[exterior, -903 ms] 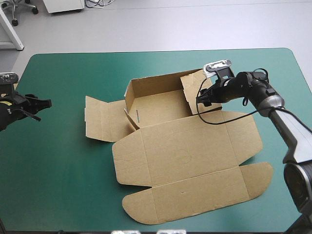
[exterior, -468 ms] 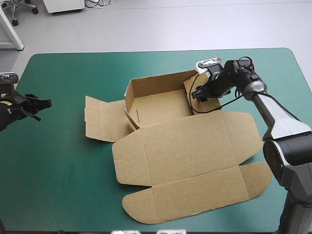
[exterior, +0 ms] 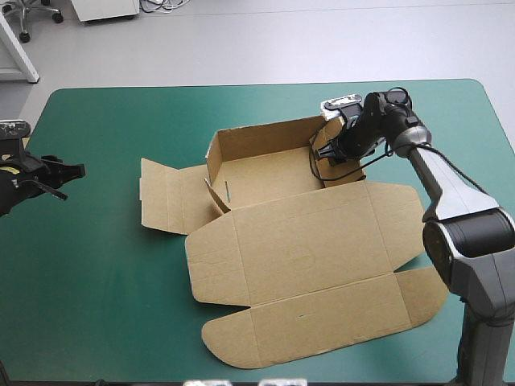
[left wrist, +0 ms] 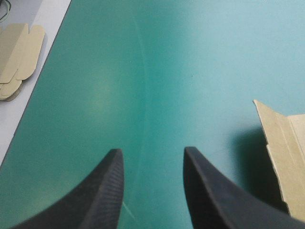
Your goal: Fold the box
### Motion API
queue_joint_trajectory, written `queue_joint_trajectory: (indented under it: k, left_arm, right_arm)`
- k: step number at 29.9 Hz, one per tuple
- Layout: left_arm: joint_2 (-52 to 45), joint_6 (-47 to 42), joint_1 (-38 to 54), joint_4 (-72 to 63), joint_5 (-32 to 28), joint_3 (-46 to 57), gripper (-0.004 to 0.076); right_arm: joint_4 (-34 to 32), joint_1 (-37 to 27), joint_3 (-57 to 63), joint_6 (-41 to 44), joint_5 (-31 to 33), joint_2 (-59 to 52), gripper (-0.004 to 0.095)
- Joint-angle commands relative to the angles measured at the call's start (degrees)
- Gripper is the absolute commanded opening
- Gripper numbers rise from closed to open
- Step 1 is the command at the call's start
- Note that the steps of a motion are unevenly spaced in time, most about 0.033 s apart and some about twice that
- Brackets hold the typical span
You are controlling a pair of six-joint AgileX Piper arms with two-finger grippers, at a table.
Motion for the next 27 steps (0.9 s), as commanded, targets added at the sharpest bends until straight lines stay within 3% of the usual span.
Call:
queue_joint_trajectory:
  k: [1,7,13,27]
  left_arm:
    - [-1.25,-0.18,-0.44,-0.79,-2.89,-1.58,0.0293]
    - [-1.25,-0.18,-0.44,-0.79,-2.25,-1.58,0.0293]
    - [-1.25,-0.18,-0.44,-0.79,-2.27,-1.58,0.0293]
    - [-1.25,-0.18,-0.44,-2.48,-2.27,-1.58,0.0293]
  right_arm:
    - [-0.62,-0.62,-6.91,0.59,3.49,-0.94,0.0368]
    - [-1.46,-0.86,-12.83,1.52,9.05,2.20,0.0234]
    - [-4.01,-0.86,-12.81,1.95,10.59,2.45,-0.0021]
    - [-0.93,-2.81,-16.08,2.91,10.59,-1.34,-0.0017]
